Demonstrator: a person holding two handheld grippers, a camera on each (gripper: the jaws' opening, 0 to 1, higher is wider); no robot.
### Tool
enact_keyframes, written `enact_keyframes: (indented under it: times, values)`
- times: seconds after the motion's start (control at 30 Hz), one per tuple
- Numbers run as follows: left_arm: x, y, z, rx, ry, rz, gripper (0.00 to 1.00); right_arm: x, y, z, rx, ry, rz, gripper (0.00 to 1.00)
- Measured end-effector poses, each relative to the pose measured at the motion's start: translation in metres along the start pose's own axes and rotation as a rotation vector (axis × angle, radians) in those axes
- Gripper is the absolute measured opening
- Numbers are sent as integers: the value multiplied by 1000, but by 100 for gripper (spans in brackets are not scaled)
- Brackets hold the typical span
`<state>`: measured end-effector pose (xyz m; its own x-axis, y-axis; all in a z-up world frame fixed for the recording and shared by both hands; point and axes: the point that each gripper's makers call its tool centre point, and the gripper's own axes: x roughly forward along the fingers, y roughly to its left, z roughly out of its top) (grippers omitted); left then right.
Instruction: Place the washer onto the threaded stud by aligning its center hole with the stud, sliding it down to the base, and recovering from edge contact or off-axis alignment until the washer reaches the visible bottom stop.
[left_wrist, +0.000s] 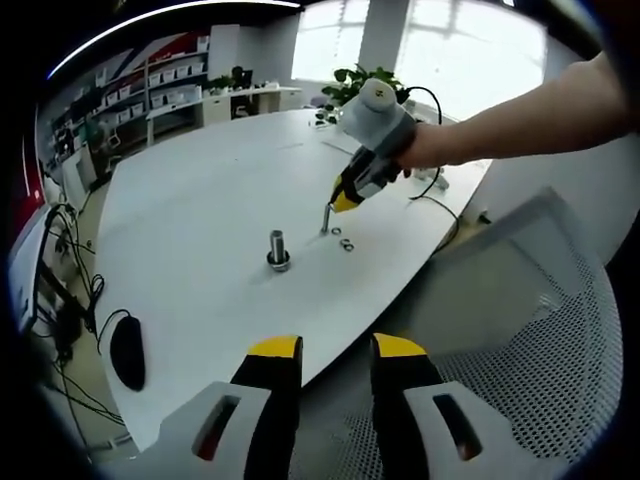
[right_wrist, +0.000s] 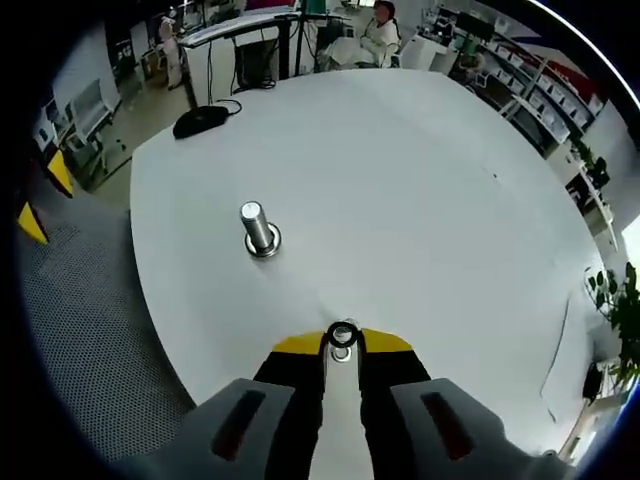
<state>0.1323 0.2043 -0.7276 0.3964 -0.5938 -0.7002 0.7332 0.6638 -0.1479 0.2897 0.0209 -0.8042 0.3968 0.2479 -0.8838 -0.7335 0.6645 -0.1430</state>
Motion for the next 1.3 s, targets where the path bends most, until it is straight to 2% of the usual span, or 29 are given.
enact_keyframes:
  times: [0.3,0.7,1.3]
  values:
    - [0,0,-1,2,5,1,25,4,-1,4,-12,9,-11,14]
    - [0,1,-2,3,7,7,24,14,-1,-1,-19,26,3,14]
    - [1,4,-6,-1,32,17,23,50,-1,-17,50,96,56,15]
